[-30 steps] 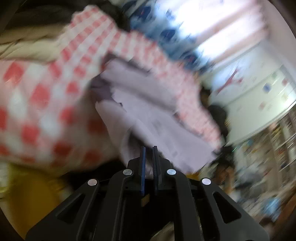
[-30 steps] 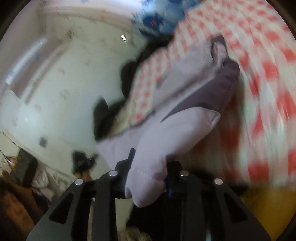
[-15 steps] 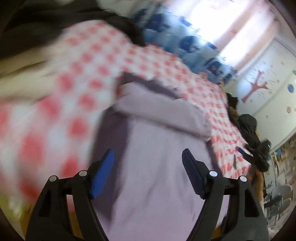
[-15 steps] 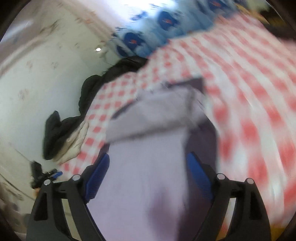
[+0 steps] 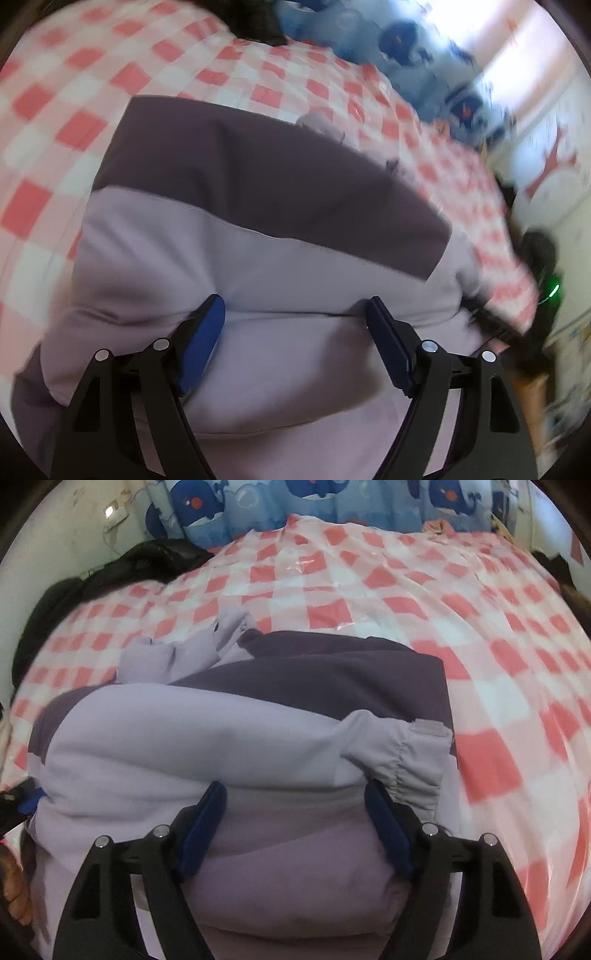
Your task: Fold large clothes
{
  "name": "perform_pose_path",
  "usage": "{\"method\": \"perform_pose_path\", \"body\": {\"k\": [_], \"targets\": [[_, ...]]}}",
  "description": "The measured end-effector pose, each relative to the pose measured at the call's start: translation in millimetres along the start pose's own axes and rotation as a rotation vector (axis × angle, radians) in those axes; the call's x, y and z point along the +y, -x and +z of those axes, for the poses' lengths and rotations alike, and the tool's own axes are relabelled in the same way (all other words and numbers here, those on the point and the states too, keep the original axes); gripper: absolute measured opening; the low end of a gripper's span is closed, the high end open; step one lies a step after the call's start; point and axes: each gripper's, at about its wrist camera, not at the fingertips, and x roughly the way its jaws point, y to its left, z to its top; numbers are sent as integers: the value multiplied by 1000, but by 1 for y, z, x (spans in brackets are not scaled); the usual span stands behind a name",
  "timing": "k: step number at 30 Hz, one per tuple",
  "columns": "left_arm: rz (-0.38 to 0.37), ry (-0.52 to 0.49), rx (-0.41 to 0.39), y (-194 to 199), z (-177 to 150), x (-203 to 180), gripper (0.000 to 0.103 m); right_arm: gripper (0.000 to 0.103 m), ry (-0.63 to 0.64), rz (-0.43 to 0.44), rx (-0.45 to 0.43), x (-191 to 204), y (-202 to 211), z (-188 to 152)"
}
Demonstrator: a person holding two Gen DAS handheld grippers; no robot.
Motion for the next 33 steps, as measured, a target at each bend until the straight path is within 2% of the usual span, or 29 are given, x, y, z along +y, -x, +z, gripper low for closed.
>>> {"method": "perform_pose_path", "body": {"k": [2,3,5,6,8,10,11,13,15,17,18,19,21,22,24,27,30,31,32,33], "targets": [[19,-39,18,15,-6,-8,75,76,69,-13,40,3,1,1],[6,-43,36,29,-10,-9,75,76,70,9,60,1,4,2],[-92,-27,79,77,-27,1,77,76,-4,131,80,-12,33,-1],[-125,-26,84,107,-42,11,82,84,-30,191,68,-19,54,-9],[-111,-36,61,158,-73,36,91,96,-44,300,59,-40,109,-39],[-88,-22,57,206,-112,68,92,96,-36,352,82,-63,153,-80],[-93,14,69,235,-140,94,93,96,-41,370,103,-76,169,-101],[-89,103,107,261,-182,134,94,96,-102,417,171,-109,197,-153],[-109,170,165,269,-216,161,94,96,-204,475,257,-138,209,-198],[-177,247,235,264,-250,185,94,96,-307,506,315,-166,218,-246],[-237,283,266,259,-262,192,94,96,-329,526,328,-172,219,-258],[-326,315,289,252,-272,196,94,96,-380,584,346,-180,218,-272],[-444,351,311,239,-283,195,94,96,-481,734,382,-186,210,-292],[-507,358,325,233,-287,192,94,96,-492,750,392,-187,206,-295],[-574,341,359,223,-292,179,95,96,-491,766,419,-179,199,-300],[-561,302,382,213,-294,166,95,96,-479,870,470,-156,187,-305],[-526,310,374,215,-295,165,94,96,-481,939,474,-144,181,-306],[-504,304,376,217,-296,163,89,96,-484,956,462,-140,180,-306],[-458,282,392,218,-296,163,73,95,-485,973,451,-137,179,-306],[-414,262,405,217,-295,157,57,89,-488,986,446,-137,178,-307]]}}
